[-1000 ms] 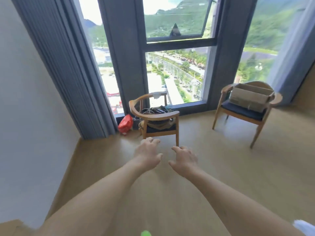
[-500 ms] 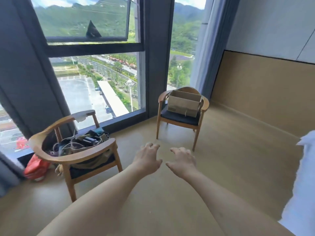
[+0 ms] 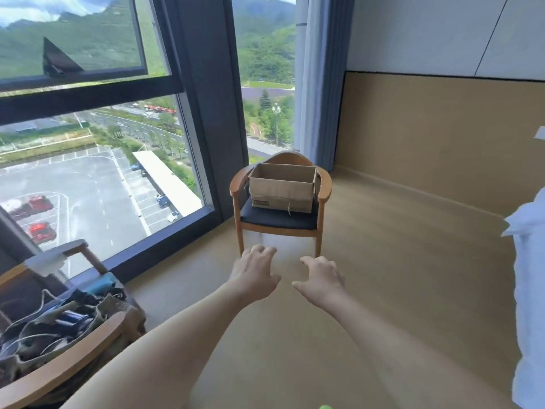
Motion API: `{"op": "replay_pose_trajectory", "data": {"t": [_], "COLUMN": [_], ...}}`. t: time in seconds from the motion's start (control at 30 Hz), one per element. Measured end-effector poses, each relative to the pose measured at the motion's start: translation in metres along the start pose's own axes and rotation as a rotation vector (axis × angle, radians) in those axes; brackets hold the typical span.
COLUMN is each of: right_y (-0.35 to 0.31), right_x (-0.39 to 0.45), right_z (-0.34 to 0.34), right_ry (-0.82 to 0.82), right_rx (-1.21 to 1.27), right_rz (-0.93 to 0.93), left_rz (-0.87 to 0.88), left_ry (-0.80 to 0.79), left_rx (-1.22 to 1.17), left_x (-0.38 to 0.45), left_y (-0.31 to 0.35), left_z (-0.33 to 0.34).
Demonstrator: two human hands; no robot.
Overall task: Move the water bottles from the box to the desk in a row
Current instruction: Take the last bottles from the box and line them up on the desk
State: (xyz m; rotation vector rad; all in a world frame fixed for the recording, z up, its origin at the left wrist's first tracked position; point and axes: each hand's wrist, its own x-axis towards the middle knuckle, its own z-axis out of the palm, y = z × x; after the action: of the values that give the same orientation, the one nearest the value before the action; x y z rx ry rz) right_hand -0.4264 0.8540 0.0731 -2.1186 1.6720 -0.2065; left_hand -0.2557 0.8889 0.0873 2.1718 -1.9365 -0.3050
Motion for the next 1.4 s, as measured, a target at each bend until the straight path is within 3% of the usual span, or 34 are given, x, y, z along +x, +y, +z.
{"op": "replay_pose_trajectory", "data": {"t": [0.27,0.5,0.73,1.07,1.4], "right_y": [0.026,0.030,0.030,-0.038,-0.089], "right_x": [0.182,0.294,0.417,0.610,0.756], "right_z": [-0.066,-0.062,-0.059,-0.057,-0.023], "right_ry": [-0.023,-0.118,-0.121,-0.084,-0.194], "right_rx": [0.039,0.057,0.066,0.066,0.044], "right_rz": [-0.041,-0.030,0.032,0.144,0.185], "left_rz": [-0.086,-0.102,-0.122,-0.111,-0.220], "left_ry": [0.030,-0.058,-0.102,-0.173,-0.232], "left_rx": [-0.031,-0.064,-0.105,-0.179,-0.280], "left_x": [0.176,0.287,0.414,0.624,0.738], "left_y": [0.046,0.047,-0.011,-0.119,-0.213], "left_z": [-0.022,-0.004,0.009,-0.007,0.011]}}
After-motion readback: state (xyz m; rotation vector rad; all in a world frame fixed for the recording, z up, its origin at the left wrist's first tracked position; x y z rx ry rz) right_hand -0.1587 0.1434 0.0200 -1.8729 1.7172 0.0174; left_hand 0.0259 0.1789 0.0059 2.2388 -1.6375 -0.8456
